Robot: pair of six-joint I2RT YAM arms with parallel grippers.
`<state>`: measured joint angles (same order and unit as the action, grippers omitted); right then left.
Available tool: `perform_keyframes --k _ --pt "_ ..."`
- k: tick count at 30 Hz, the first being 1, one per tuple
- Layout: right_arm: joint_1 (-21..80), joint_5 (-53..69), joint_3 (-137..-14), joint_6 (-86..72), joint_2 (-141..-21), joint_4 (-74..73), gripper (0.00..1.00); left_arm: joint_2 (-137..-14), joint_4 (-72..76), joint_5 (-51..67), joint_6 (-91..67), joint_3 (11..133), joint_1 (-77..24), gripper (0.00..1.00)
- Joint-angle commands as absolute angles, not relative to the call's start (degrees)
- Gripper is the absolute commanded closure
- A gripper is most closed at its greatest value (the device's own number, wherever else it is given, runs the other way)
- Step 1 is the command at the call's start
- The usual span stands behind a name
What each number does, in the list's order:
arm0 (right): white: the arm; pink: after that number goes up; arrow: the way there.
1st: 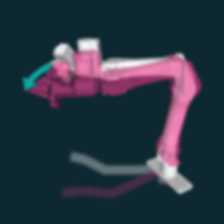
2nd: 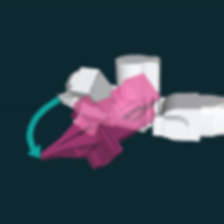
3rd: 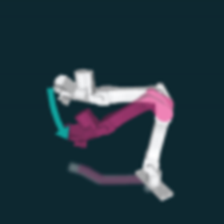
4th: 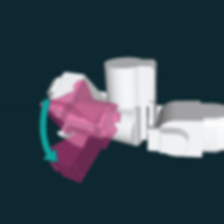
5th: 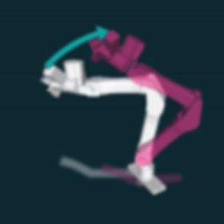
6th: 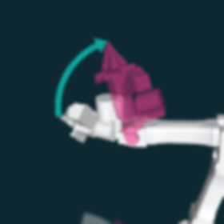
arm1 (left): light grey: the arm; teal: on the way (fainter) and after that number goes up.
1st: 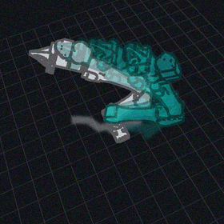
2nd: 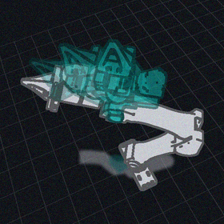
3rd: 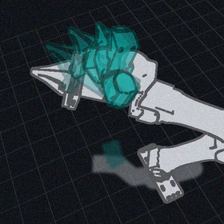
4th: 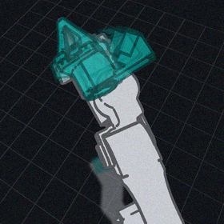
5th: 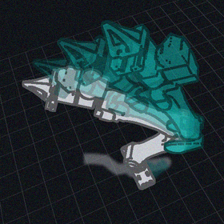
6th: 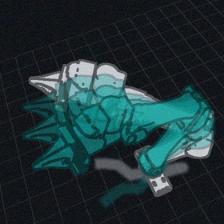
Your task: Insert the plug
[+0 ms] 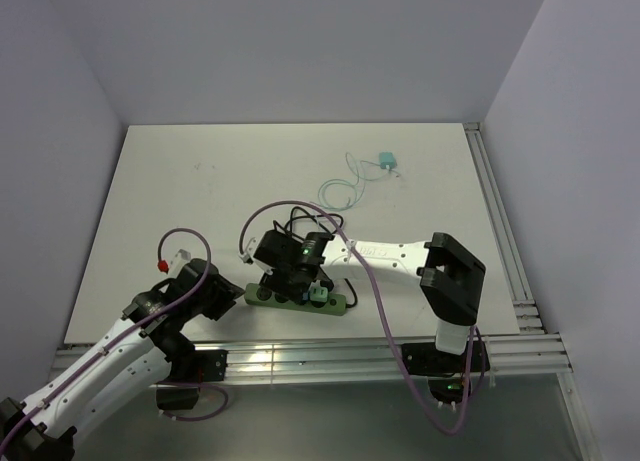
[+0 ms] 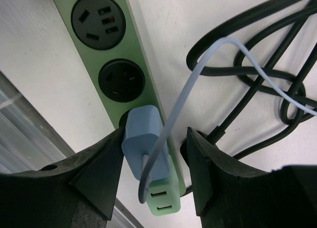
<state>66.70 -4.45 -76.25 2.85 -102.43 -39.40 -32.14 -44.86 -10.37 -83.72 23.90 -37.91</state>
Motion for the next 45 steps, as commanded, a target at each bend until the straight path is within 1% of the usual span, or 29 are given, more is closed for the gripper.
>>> perform_keyframes --k 1,4,5,7,10,11,14,18,22,24,30,32,35,39,42,45 --pt "66.1 -4.0 -75.2 3.1 -98.7 -40.0 0.41 -32.7 -43.6 -10.8 -83.3 25.6 -37.7 0.54" --pt "65.8 -3.3 -74.8 3.3 -98.2 -39.6 0.45 -33.7 -43.2 -10.5 -83.1 25.6 -37.7 0.54" --pt "65.8 -2.6 -74.8 3.4 -98.3 -39.9 0.5 -33.8 -42.8 -10.5 -83.1 25.6 -37.7 0.54" --pt "65.7 -2.0 -74.7 3.5 -98.5 -40.3 0.55 -34.4 -42.6 -10.4 -83.0 25.7 -37.7 0.54" --pt "65.7 -1.6 -74.4 3.8 -98.9 -40.2 0.83 -34.7 -42.5 -10.5 -82.7 25.8 -37.7 0.54" --pt "65.7 -1.8 -74.4 3.7 -99.0 -40.3 1.0 -34.7 -42.4 -10.5 -82.7 25.8 -37.7 0.54" --pt "65.7 -1.6 -73.8 3.9 -100.2 -40.5 1.0 -35.0 -41.4 -10.1 -82.7 25.2 -37.7 0.54" --pt "66.0 -3.2 -69.5 1.4 -100.0 -38.6 1.0 -37.2 -38.6 -9.6 -82.4 24.7 -37.7 0.55" --pt "67.3 -5.5 -63.4 -3.6 -97.9 -31.3 1.0 -40.8 -35.3 -9.5 -81.7 25.0 -37.7 0.6" --pt "70.2 -8.3 -60.1 -6.7 -97.4 -28.6 1.0 -42.2 -34.7 -9.5 -81.7 25.3 -37.7 0.6" --pt "72.7 -5.2 -58.7 -8.3 -104.0 -24.8 1.0 -39.8 -34.6 -8.9 -82.7 22.9 -37.8 0.6" --pt "73.3 -5.2 -58.5 -9.7 -105.3 -25.1 1.0 -38.1 -35.4 -9.1 -83.0 22.5 -37.7 0.6" --pt "73.7 -1.9 -57.1 -12.7 -106.0 -24.5 1.0 -35.8 -37.9 -9.9 -83.4 22.7 -37.8 0.6" --pt "75.2 -0.3 -53.4 -18.1 -107.5 -20.4 1.0 -33.2 -39.0 -10.4 -83.8 22.5 -37.7 0.6" --pt "75.7 3.5 -50.4 -21.9 -108.7 -15.7 1.0 -32.8 -39.4 -10.3 -83.8 22.3 -37.7 0.6" --pt "76.4 3.2 -49.1 -23.8 -110.9 -12.5 1.0 -33.0 -39.1 -9.7 -83.8 22.0 -37.7 0.6"
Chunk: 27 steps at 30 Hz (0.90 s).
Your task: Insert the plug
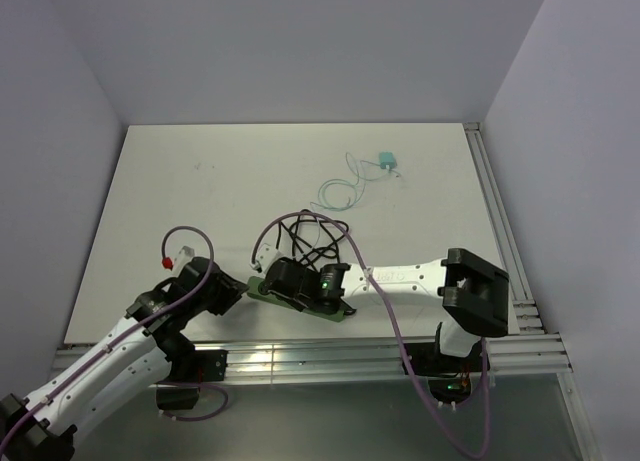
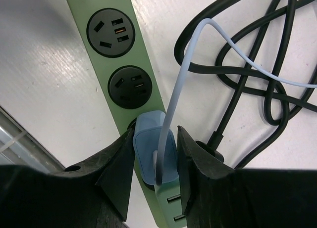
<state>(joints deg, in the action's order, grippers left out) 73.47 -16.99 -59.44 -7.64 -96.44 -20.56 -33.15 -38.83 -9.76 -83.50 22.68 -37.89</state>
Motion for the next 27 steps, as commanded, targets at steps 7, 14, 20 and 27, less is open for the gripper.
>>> perform_keyframes --k 7,14,20,27 --pt "77.6 3.8 -42.9 -28.8 -113.1 -2.6 1.0 -33.2 -40.1 -9.5 -83.3 22.3 -37.7 0.6" --pt "79.5 1.2 -38.1 -35.3 -111.4 3.1 1.0 -32.1 -40.7 -9.3 -83.5 22.1 -37.7 0.6" --pt "80.2 -8.8 -46.2 -30.5 -106.4 -4.0 1.0 -32.8 -39.8 -8.3 -83.5 21.6 -37.7 0.6" --pt "81.0 -15.5 -47.9 -31.5 -103.9 -9.0 0.53 -30.7 -42.0 -9.8 -83.8 22.9 -37.7 0.6"
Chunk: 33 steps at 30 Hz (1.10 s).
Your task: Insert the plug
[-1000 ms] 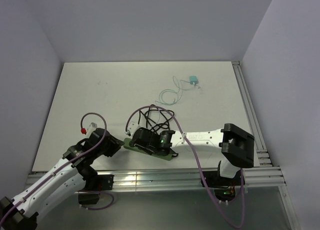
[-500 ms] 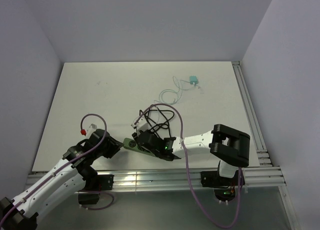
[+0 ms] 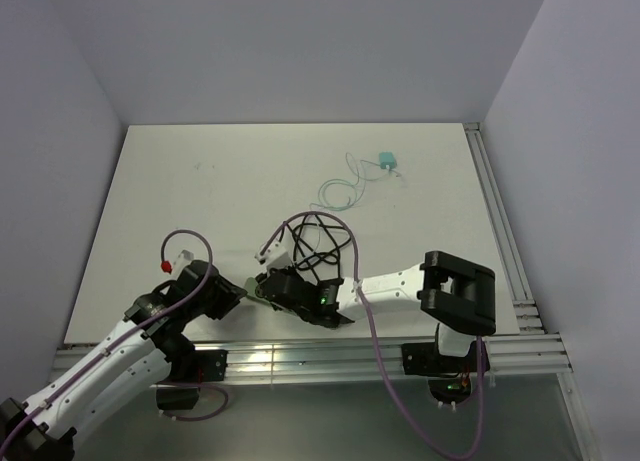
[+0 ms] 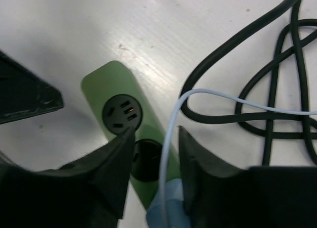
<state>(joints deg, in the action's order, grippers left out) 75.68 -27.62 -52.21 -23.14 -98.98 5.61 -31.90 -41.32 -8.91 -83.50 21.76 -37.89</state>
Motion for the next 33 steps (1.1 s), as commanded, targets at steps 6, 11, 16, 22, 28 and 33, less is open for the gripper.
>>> perform_keyframes --k 6,11,16,22,28,33 --pt "80.8 -19.9 -52.8 -27.4 -99.5 -14.7 0.32 -31.1 -40.9 -9.0 -84.2 21.9 -37.7 0.6" --pt "77.5 -19.2 -55.5 -24.5 -95.5 -16.5 0.18 -32.7 -41.3 -9.7 -83.9 23.0 -37.8 0.6" --pt "73.2 -17.4 -59.3 -21.7 -91.2 -21.1 0.0 -31.6 -41.5 -9.9 -84.4 22.9 -37.7 0.59" --pt "69.7 -10.1 -64.0 -20.0 -85.5 -26.4 0.0 -31.8 -41.8 -10.2 -84.4 23.0 -37.7 0.59" --pt "64.4 -7.8 -67.2 -21.6 -78.2 -31.3 0.0 -31.9 -42.4 -11.6 -83.2 24.4 -37.7 0.59" --pt "52.7 -10.7 -66.8 -22.2 -71.9 -27.1 0.0 -32.3 -46.4 -17.0 -80.9 29.1 -37.7 0.59"
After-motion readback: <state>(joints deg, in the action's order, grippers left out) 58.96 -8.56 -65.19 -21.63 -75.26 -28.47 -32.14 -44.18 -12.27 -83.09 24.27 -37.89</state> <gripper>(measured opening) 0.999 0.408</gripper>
